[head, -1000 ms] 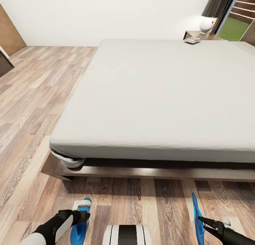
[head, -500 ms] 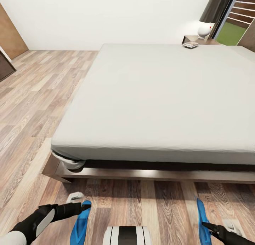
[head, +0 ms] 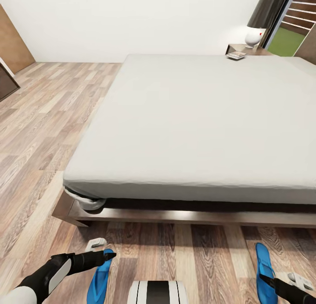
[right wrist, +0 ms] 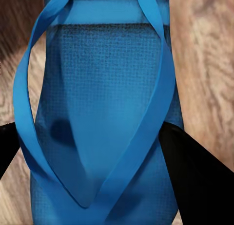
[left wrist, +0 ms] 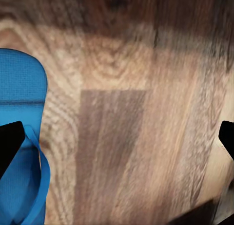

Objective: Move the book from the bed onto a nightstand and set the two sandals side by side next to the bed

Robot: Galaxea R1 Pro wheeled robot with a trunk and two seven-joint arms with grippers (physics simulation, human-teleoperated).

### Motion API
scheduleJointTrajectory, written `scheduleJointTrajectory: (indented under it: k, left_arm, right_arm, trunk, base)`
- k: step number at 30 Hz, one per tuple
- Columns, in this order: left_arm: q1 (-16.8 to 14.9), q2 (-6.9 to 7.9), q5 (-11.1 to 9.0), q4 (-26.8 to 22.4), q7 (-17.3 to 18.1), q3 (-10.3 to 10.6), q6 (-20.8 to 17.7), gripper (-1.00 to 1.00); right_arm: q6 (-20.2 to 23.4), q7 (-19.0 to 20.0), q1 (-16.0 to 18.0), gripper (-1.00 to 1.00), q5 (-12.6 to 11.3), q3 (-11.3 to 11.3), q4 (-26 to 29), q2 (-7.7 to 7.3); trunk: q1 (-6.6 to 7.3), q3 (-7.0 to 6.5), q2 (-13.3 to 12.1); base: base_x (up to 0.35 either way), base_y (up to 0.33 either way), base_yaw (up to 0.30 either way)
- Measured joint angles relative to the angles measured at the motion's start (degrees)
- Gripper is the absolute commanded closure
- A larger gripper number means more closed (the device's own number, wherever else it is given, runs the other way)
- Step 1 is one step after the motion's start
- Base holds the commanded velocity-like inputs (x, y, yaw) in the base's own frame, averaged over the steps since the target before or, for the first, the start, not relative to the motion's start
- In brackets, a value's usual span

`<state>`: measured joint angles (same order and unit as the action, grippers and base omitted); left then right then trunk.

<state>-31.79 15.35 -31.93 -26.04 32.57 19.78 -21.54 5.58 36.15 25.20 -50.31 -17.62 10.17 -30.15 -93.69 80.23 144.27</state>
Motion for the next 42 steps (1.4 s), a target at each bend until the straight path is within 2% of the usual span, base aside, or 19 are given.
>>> scheduleJointTrajectory:
  k: [2,3,6,12,17,22,33,34,36,39,40,42]
  left_arm:
    - [0.0,-0.01,0.0,0.0,0.0,0.0,0.0,-1.0]
    - [-0.02,-0.04,0.0,-0.01,0.0,0.0,-0.01,-1.0]
    - [0.0,-0.06,0.01,-0.02,0.0,0.0,0.03,-1.0]
    - [0.0,-0.1,0.01,0.02,0.0,0.01,0.14,-1.0]
    - [0.0,-0.06,0.01,0.07,0.0,-0.04,0.15,-1.0]
    - [0.0,-0.02,0.01,0.15,-0.08,-0.16,0.15,-1.0]
    - [-0.01,-0.01,0.01,0.16,-0.18,-0.07,0.15,-1.0]
    - [-0.01,-0.01,0.02,0.16,-0.18,-0.04,0.15,-1.0]
    - [-0.03,-0.09,0.03,0.17,-0.18,0.0,0.15,-1.0]
    - [-0.02,-0.63,0.07,0.18,-0.27,0.02,0.15,-1.0]
    - [-0.02,-0.8,0.08,0.17,-0.31,0.02,0.15,-1.0]
    - [-0.01,-0.91,0.09,0.17,-0.34,0.01,0.14,-1.0]
  right_arm:
    - [-1.61,-0.11,0.01,1.0,-0.01,0.18,-0.04,0.03]
    - [-4.73,-0.27,0.02,1.0,-0.08,0.61,-0.07,0.08]
    - [-6.58,-0.5,-0.01,1.0,-0.04,0.26,-0.15,0.08]
    - [-7.08,-1.61,-0.02,1.0,-0.02,0.2,-0.2,0.13]
    - [-7.18,-10.55,-0.03,1.0,-0.02,0.22,-0.08,0.14]
    - [-7.19,-15.55,-0.03,1.0,-0.01,0.15,-0.1,0.14]
    - [-7.19,-16.39,-0.03,1.0,0.06,0.03,-0.05,0.32]
    - [-7.19,-16.39,-0.03,1.0,0.12,-0.08,-0.07,0.55]
    - [-7.21,-16.45,-0.04,1.0,0.4,-0.45,-0.08,2.21]
    - [-7.31,-17.93,-0.04,1.0,2.19,-0.63,0.07,6.36]
    - [-7.31,-20.1,-0.04,1.0,4.51,-0.6,0.39,8.08]
    - [-7.26,-23.97,0.01,1.0,8.91,-0.34,0.87,9.78]
  trunk:
    - [0.0,0.0,0.0]
    - [-0.01,0.0,0.0]
    - [-0.02,0.0,0.0]
    - [-0.02,0.0,0.0]
    - [0.0,0.0,0.0]
    - [0.01,0.0,0.0]
    - [0.0,0.0,0.0]
    - [0.0,0.0,0.0]
    - [0.0,0.0,0.0]
    - [0.0,0.0,0.0]
    - [0.0,0.0,0.0]
    - [0.0,0.0,0.0]
  base:
    - [-0.052,0.073,0.0]
    - [-0.133,0.18,0.0]
    - [-0.154,0.217,0.0]
    - [-0.168,0.241,0.0]
    - [-0.06,0.276,0.0]
    - [0.072,0.308,0.0]
    - [0.01,0.312,0.0]
    - [0.0,0.312,0.0]
    - [0.0,0.312,0.0]
    - [0.0,0.312,0.0]
    - [0.0,0.312,0.0]
    - [0.0,0.312,0.0]
